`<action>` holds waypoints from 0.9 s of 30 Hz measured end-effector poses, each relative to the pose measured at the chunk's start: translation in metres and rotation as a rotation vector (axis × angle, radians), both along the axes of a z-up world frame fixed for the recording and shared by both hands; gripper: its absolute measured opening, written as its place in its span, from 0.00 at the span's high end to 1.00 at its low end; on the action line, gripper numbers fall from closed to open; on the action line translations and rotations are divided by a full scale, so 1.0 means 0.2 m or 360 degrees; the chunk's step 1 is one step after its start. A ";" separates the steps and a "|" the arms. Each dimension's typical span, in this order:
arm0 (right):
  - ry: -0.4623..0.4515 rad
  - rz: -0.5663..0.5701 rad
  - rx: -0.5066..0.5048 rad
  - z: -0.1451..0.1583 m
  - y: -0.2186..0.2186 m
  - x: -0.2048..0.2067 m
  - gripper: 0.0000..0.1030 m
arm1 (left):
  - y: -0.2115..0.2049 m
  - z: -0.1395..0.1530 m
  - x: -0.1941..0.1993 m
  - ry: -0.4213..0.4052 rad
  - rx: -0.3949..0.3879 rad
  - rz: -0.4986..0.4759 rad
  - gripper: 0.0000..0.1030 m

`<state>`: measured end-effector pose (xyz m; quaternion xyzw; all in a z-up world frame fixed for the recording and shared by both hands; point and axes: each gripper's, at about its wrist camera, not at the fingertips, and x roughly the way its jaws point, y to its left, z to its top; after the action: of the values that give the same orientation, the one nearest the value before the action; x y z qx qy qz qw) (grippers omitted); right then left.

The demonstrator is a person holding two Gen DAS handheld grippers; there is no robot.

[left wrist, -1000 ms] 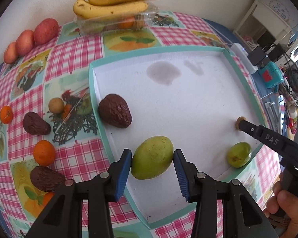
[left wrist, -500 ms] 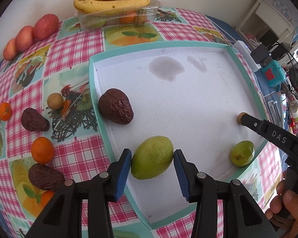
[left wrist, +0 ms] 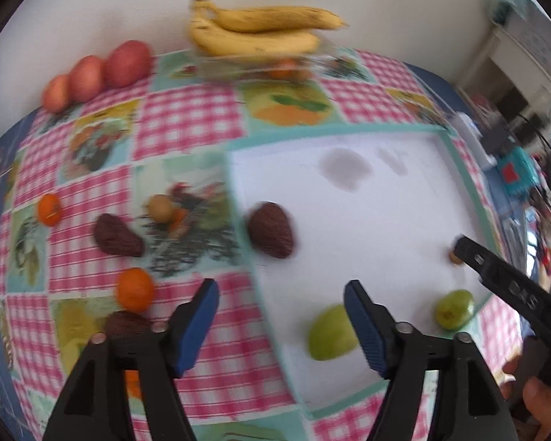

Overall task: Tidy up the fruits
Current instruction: 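Lower the green mango into the tray and open the left tool, then reach the right tool to a tangerine and close on it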

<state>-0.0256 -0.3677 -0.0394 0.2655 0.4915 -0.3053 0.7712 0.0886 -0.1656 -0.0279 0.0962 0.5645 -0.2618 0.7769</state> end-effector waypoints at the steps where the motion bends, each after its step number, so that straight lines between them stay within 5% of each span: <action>1: 0.0006 0.0007 -0.0007 0.00 0.01 0.01 0.25 | 0.03 0.00 0.02 -0.0016 0.0012 0.0043 0.19; 7: -0.0005 0.0088 -0.0030 0.03 0.10 0.05 0.16 | 0.24 0.05 0.14 -0.0172 0.0136 0.0267 0.04; 19: -0.0136 0.0378 -0.0070 0.12 0.40 0.20 0.10 | 0.75 0.24 0.24 -0.0398 0.0221 0.0654 0.01; 27: -0.0250 0.0530 -0.0010 0.16 0.62 0.26 0.10 | 0.96 0.32 0.23 -0.0435 0.0155 0.0813 0.00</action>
<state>0.0255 -0.2432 -0.0074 0.2011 0.4660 -0.1532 0.8479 0.1339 0.0263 0.0368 0.0225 0.4724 -0.0150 0.8810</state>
